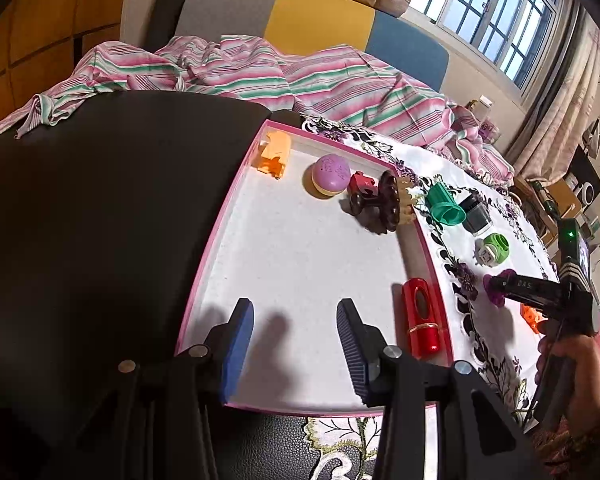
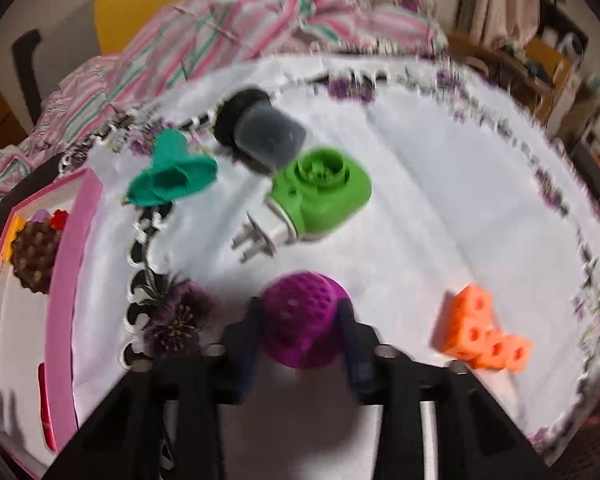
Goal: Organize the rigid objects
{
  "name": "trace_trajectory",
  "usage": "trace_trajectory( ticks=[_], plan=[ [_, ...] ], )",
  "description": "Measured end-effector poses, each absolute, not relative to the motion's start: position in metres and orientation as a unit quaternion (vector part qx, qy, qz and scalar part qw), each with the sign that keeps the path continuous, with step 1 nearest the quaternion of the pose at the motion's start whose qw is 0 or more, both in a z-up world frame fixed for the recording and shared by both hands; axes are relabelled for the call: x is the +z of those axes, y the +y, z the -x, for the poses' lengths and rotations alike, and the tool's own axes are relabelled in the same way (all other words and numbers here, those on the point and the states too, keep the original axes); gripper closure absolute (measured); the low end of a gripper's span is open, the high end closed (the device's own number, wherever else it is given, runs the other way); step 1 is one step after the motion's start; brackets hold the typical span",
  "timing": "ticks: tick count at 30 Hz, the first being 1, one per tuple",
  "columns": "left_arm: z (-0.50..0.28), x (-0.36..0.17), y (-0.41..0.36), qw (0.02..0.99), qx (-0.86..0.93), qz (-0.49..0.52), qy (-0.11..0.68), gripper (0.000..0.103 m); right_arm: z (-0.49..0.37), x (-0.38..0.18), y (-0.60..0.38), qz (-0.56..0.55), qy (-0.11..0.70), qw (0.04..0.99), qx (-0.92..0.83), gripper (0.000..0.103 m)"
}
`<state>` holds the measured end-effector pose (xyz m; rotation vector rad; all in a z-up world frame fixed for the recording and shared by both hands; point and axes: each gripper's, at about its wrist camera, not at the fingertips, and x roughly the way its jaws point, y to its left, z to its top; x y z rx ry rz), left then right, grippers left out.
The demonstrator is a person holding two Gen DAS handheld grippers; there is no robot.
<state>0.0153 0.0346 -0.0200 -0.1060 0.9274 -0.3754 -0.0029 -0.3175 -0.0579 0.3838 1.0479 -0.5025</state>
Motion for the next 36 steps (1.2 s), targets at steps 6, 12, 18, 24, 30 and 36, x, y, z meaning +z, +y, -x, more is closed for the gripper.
trace_trajectory(
  ticks=[6, 12, 18, 24, 30, 36],
  plan=[
    [-0.015, -0.021, 0.036, 0.876, -0.178, 0.053, 0.444, 0.06, 0.002, -0.045, -0.312, -0.162, 0.474, 0.836, -0.222, 0.07],
    [-0.016, -0.022, 0.036, 0.875, -0.175, 0.053, 0.448, 0.06, -0.008, 0.004, -0.242, -0.131, 0.43, 0.887, -0.109, 0.07],
    [-0.014, -0.018, 0.037, 0.88, -0.169, 0.04, 0.442, 0.06, -0.043, 0.015, -0.145, -0.079, 0.44, 0.894, 0.031, 0.07],
    [-0.014, -0.02, 0.047, 0.88, -0.156, 0.039, 0.446, 0.06, -0.084, -0.019, -0.103, -0.078, 0.481, 0.871, 0.069, 0.07],
    [-0.015, -0.02, 0.053, 0.881, -0.149, 0.041, 0.447, 0.06, -0.106, -0.036, -0.09, -0.062, 0.489, 0.867, 0.071, 0.069],
    [-0.014, -0.019, 0.05, 0.882, -0.146, 0.038, 0.447, 0.06, -0.084, -0.008, -0.104, -0.056, 0.452, 0.886, 0.087, 0.048]
  ],
)
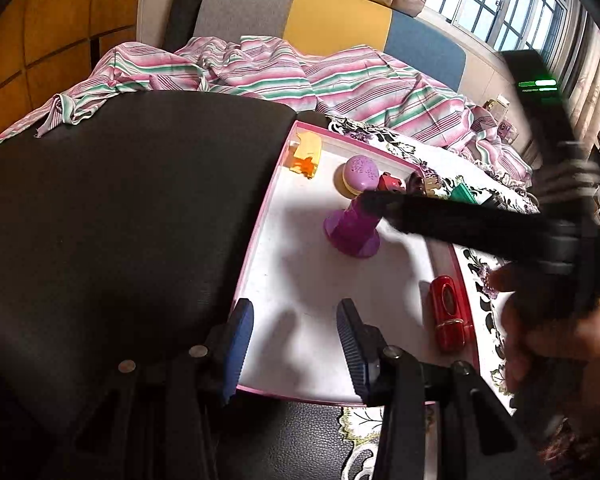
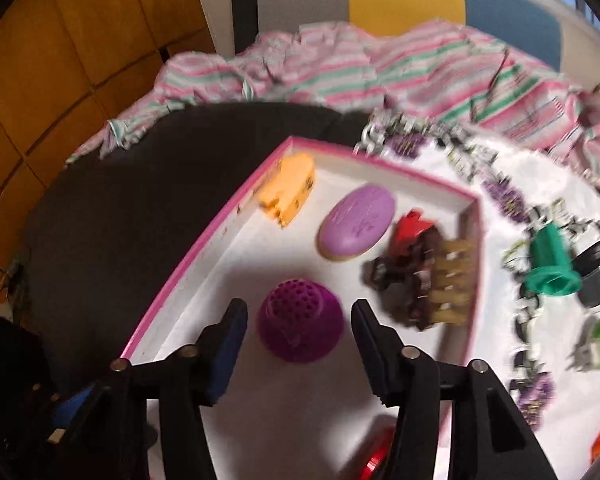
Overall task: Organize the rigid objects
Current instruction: 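Carry the purple mesh dome into the pink tray and open the right tool, then grasp the orange L-shaped cube block with the right tool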
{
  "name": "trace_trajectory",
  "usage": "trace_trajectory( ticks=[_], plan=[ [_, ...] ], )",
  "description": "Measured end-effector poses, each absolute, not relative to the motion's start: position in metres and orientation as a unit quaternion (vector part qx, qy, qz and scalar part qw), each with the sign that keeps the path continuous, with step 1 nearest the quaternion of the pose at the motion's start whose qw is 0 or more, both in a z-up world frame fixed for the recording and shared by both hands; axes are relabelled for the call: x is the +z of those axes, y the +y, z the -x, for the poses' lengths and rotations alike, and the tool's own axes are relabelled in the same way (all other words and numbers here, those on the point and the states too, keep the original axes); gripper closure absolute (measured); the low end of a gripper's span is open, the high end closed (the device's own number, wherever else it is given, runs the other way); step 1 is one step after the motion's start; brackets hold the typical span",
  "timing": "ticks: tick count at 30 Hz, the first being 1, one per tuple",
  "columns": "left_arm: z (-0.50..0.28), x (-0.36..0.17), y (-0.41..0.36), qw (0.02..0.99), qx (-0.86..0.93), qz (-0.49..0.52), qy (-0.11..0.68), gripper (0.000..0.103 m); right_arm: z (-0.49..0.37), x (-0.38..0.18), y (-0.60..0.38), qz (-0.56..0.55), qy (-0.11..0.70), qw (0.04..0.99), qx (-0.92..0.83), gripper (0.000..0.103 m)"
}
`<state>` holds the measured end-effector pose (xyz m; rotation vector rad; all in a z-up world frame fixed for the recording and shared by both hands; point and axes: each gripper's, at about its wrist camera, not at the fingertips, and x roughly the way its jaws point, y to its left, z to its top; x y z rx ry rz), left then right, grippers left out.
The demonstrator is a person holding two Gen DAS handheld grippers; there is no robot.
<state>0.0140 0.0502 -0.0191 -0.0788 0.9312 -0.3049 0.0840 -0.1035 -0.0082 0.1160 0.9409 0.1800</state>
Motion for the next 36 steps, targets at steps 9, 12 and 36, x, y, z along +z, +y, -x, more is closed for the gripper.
trace_trajectory(
  ticks=[9, 12, 36],
  plan=[
    [-0.001, -0.011, 0.025, 0.88, -0.166, 0.018, 0.444, 0.06, -0.028, 0.037, -0.208, -0.059, 0.442, 0.895, 0.026, 0.042],
    [0.005, -0.008, 0.014, 0.878, -0.18, 0.017, 0.444, 0.06, -0.011, 0.039, -0.262, -0.066, 0.463, 0.884, -0.023, 0.041],
    [0.049, -0.004, -0.07, 0.847, -0.273, -0.034, 0.455, 0.06, 0.024, -0.061, -0.414, -0.087, 0.685, 0.716, -0.099, 0.067]
  ],
)
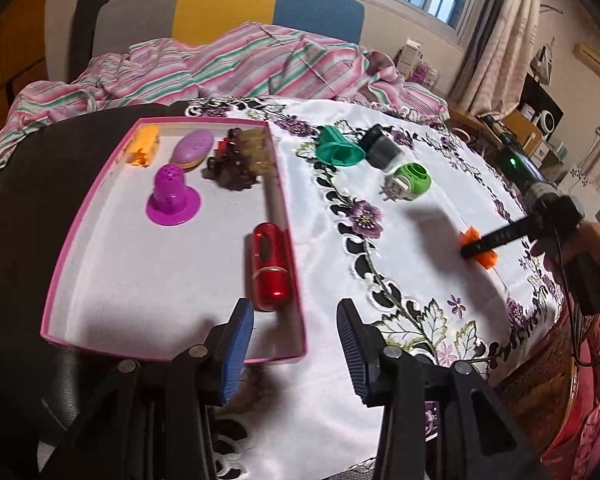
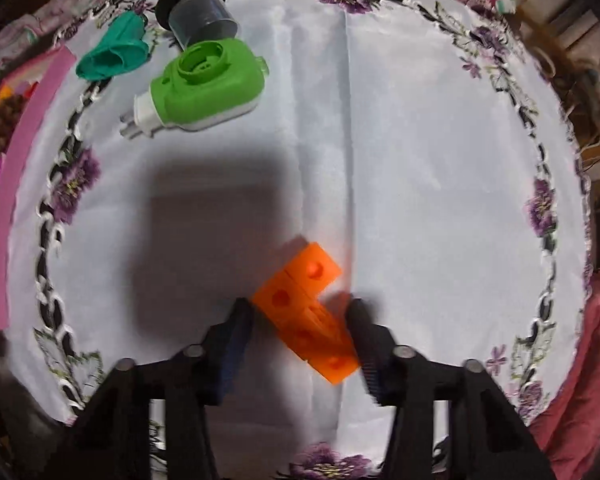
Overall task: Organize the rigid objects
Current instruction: 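Grasp the orange L-shaped cube block with the right tool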
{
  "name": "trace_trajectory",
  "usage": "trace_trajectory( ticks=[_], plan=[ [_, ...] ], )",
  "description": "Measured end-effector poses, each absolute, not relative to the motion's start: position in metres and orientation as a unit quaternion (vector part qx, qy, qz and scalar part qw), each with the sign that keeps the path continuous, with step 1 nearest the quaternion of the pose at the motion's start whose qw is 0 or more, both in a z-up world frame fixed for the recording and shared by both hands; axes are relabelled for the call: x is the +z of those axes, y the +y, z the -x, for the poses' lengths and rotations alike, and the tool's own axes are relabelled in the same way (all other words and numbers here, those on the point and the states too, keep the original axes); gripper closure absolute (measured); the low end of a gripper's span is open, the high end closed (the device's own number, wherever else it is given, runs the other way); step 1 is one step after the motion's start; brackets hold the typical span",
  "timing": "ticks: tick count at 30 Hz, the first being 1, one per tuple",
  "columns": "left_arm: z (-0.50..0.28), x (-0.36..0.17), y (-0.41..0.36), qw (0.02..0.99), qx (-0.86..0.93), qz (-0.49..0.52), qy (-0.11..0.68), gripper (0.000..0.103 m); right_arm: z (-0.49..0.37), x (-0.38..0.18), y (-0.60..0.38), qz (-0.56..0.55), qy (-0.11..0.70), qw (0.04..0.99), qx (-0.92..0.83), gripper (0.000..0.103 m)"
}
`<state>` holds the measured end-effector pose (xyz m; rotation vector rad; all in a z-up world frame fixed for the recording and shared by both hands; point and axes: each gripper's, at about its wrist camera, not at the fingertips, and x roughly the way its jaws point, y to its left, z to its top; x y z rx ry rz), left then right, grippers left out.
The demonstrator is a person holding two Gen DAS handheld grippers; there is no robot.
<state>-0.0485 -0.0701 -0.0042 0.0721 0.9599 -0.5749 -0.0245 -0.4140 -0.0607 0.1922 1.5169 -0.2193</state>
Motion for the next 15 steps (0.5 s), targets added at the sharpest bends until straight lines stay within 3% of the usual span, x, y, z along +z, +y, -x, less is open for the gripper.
trace_trajectory(
  ticks=[2, 15],
  plan=[
    [0.048, -0.004, -0.078, 0.845, -0.277, -0.036, 0.455, 0.06, 0.023, -0.059, -0.411, -0.086, 0.681, 0.721, -0.101, 0.076],
    [0.028, 0.004, -0.182, 0.836, -0.341, -0.106, 0.417, 0.058, 0.046, -0.05, -0.457, -0.354, 0.508, 0.777, -0.112, 0.076]
  ],
)
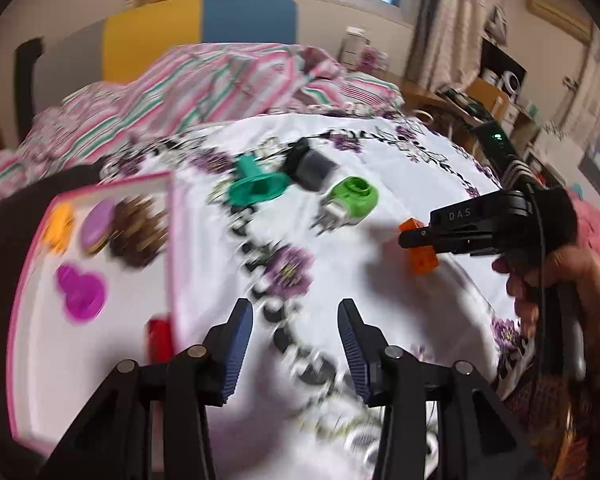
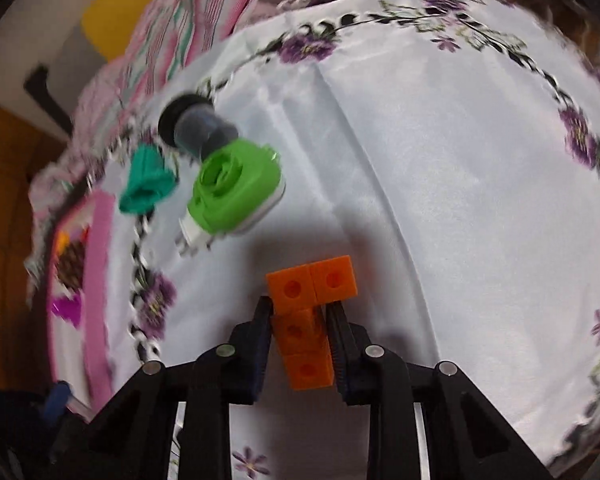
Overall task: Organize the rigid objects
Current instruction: 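Grasp the orange L-shaped cube block with the right tool, then grasp the green-and-white plug-in device with the left tool while the right tool holds the orange block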
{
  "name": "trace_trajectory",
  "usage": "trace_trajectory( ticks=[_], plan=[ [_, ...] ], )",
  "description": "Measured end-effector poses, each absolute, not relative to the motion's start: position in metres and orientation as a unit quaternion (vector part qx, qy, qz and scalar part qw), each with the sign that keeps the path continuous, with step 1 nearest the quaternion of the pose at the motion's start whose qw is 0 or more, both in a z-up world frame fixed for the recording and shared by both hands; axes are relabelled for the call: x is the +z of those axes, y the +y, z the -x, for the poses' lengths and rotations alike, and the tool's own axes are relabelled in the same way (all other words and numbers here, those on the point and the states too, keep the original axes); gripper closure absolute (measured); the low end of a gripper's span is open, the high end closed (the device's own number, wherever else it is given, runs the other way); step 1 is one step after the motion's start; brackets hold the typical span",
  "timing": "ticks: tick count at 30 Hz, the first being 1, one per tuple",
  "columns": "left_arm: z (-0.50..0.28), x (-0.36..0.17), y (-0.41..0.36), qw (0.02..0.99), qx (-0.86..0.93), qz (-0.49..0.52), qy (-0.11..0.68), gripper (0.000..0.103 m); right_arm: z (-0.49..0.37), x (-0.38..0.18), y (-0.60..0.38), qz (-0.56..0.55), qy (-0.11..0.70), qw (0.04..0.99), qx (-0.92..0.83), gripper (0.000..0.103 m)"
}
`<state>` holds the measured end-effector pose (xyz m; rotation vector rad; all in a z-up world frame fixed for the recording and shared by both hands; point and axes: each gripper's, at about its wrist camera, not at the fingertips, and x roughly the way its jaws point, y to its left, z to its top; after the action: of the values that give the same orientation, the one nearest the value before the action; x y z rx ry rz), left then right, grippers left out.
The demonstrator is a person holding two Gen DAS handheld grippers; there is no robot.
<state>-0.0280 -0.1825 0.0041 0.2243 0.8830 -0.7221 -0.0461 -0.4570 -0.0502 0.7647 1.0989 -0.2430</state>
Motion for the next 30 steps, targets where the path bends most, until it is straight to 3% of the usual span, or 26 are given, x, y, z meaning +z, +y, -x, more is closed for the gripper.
trace_trajectory(
  ticks=[9, 11, 13, 19, 22, 30],
  plan=[
    [-0.021, -0.022, -0.282, 0.811, -0.369, -0.165, 0.422, 0.051, 0.073, -0.04, -0.476, -0.42, 0.431, 0.781, -0.166, 0.076],
    [-0.031, -0.027, -0.3, 0.808, -0.377, -0.173, 0.418, 0.039, 0.071, -0.043, -0.472, -0.425, 0.428, 0.781, -0.164, 0.076],
    [-0.041, -0.033, -0.312, 0.806, -0.376, -0.181, 0.421, 0.036, 0.073, -0.043, -0.472, -0.426, 0.426, 0.781, -0.165, 0.076],
    [-0.059, -0.057, -0.338, 0.79, -0.38, -0.175, 0.449, 0.036, 0.076, -0.045, -0.478, -0.438, 0.424, 0.774, -0.17, 0.076],
    [-0.066, -0.065, -0.338, 0.789, -0.382, -0.139, 0.462, 0.049, 0.074, -0.045, -0.476, -0.437, 0.426, 0.775, -0.167, 0.076],
    [-0.059, -0.063, -0.319, 0.815, -0.344, -0.124, 0.45, 0.05, 0.071, -0.046, -0.473, -0.428, 0.434, 0.775, -0.167, 0.076]
  ],
)
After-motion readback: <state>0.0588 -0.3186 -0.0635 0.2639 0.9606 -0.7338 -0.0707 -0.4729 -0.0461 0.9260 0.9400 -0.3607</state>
